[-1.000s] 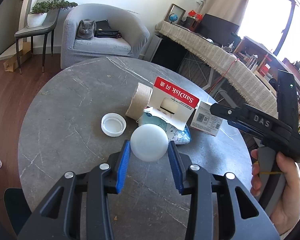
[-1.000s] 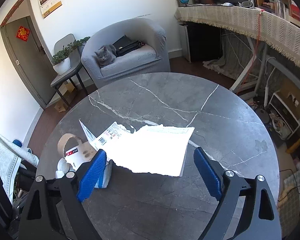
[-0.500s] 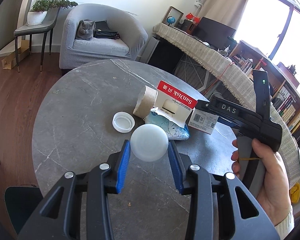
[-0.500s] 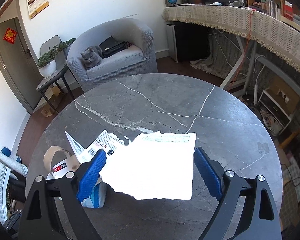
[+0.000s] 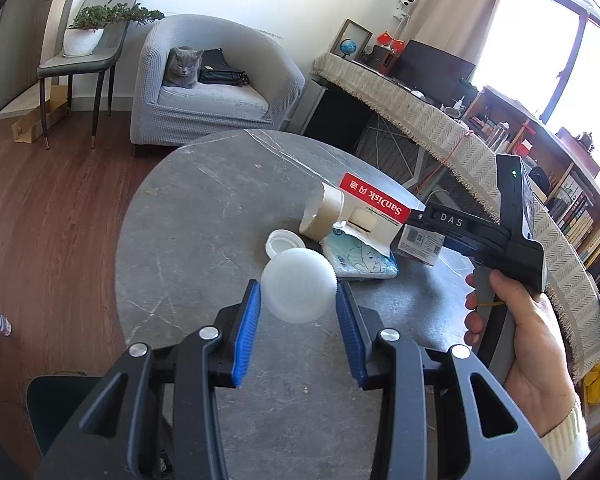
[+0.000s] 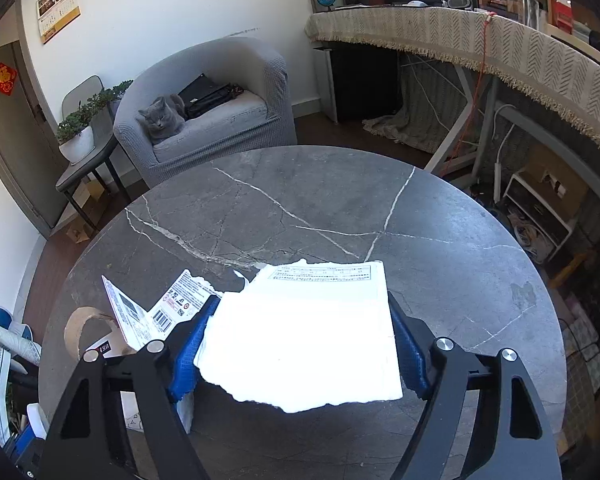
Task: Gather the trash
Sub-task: 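Grasp the white ball with the left gripper while the right gripper grasps the torn white paper, then carry the ball over the bin and open the left gripper while the right gripper carries the paper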
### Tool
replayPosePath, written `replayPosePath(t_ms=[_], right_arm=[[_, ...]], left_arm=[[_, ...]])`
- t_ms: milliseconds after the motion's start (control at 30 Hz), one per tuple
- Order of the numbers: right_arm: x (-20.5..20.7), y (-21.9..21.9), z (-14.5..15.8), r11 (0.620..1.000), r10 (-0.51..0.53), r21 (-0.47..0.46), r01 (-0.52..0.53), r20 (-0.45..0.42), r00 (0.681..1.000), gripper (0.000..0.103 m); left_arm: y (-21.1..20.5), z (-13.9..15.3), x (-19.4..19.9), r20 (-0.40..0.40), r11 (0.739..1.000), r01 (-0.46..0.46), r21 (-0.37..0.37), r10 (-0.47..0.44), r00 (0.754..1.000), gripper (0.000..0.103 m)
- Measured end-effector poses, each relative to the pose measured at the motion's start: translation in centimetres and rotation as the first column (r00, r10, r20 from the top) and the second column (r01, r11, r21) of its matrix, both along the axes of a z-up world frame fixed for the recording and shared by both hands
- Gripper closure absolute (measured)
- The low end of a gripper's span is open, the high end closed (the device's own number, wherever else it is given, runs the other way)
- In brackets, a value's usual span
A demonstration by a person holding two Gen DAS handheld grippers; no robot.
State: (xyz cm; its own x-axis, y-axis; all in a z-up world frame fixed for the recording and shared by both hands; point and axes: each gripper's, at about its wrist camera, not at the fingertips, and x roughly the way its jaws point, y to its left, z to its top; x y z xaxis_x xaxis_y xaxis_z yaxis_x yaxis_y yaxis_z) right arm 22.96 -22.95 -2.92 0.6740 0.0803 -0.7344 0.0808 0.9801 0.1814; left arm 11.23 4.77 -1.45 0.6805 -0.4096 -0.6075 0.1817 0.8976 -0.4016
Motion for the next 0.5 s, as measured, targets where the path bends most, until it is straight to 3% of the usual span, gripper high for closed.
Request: replayPosePath(t_ms=[500], right_arm=[[-3.5,1.0,3.0,0.998,0.055,-0.009,-0.055,0.08,0.995,0.024]], left_arm=[[1.9,1.0,-2.5,0.002,0.998,-0.053,0.014,0.053,0.999,0.062]])
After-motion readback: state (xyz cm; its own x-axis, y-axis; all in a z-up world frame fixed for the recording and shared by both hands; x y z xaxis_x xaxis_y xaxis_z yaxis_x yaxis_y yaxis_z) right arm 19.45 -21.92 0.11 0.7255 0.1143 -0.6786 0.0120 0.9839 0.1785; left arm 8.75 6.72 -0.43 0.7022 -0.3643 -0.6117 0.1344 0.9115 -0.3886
